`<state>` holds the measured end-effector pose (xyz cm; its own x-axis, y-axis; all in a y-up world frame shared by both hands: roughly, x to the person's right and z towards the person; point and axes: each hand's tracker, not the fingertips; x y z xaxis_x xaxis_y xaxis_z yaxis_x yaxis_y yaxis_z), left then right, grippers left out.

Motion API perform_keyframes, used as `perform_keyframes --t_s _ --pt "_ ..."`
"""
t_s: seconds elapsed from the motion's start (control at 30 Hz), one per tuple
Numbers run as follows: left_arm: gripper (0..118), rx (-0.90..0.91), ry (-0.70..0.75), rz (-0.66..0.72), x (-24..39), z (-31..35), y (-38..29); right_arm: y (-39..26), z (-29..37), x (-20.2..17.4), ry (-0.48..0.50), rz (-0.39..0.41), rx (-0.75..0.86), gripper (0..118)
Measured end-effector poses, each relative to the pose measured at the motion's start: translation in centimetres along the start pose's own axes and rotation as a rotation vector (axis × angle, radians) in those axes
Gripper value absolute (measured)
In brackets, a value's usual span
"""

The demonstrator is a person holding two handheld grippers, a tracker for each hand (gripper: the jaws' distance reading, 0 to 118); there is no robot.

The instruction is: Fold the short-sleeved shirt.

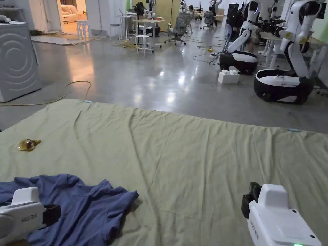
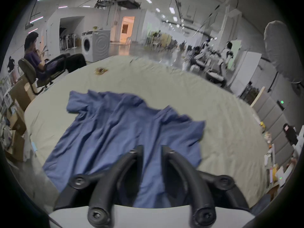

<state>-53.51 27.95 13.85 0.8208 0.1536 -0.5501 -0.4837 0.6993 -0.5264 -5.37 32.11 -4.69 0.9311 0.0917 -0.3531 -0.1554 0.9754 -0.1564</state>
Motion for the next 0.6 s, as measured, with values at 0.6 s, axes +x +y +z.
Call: perform_keyframes --t_s 0.6 --pt "79 -0.265 0.131 -0.178 0.2 -7.9 -5.6 -2.5 -2.0 -3.5 0.056 0.076 -0.086 0"
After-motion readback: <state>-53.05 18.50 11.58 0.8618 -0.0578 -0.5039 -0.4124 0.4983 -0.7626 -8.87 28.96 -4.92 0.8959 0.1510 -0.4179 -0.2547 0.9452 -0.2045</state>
